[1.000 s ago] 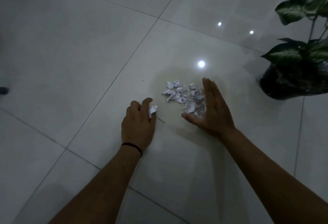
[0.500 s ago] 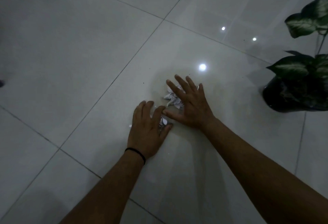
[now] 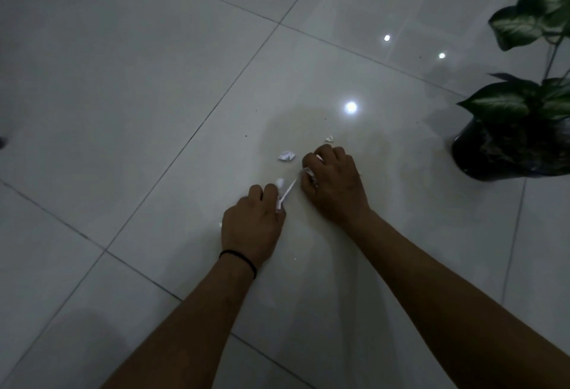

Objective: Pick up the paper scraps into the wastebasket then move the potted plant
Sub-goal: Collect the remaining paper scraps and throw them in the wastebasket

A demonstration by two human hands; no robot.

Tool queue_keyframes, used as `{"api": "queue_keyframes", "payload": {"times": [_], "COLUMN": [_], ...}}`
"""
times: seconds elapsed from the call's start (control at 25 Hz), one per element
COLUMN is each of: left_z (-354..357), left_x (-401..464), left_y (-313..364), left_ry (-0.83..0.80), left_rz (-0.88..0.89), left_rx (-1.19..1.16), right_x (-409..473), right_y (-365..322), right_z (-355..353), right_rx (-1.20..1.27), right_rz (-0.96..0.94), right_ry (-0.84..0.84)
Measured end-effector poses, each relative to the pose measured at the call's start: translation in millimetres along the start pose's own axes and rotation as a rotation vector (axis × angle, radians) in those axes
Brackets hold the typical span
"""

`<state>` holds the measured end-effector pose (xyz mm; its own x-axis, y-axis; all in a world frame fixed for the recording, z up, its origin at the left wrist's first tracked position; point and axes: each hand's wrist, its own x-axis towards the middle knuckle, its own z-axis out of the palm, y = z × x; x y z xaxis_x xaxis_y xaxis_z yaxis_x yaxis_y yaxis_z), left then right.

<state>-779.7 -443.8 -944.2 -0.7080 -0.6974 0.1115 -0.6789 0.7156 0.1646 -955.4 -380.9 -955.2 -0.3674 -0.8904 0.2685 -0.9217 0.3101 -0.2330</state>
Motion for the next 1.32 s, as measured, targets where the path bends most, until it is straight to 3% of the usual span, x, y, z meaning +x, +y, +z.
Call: {"api": "queue_keyframes", "payload": {"times": [0.2,0.4,0.64,0.84,0.92,1.08,1.32], "left_z": [-1.5,-7.4,-18.1,-12.4,-11.8,-17.3,-7.1], "left_x": [8.7,17.1,24.0,28.3,32.1,36.1,38.4], "left_y": [0.3,-1.7,-11.8,-13.3,-9.3,-7.1,-10.2], "left_ry": [-0.003,-0.024,-0.016,0.025,0.022,-0.151,-0.094], "left_rz": [0.015,-0.031,-0.104,-0.048,-0.104,-0.265,0.055], "left_rx": [0.039,-0.068,-0.233,-0.237,-0.195,-0.058,-0.045], "right_x": [-1.7,14.6,27.8,13.4,3.6,-10.5,-32.4], "right_y": [-5.1,-0.3,4.9,27.4,40.8,43.2,30.5], "right_z": [-0.9,-0.3,-22.5,-41.2,-45.9,-37.0,-34.3], "right_rx": [-0.023,0.013,0.349,0.301,0.246,0.168,0.070], "right_rz": [0.071,0.040,0.353,0.554,0.596,0.555,0.279], "right_ry": [0.028,0.012,0.008,0.156,0.169,0.087,-0.033]}}
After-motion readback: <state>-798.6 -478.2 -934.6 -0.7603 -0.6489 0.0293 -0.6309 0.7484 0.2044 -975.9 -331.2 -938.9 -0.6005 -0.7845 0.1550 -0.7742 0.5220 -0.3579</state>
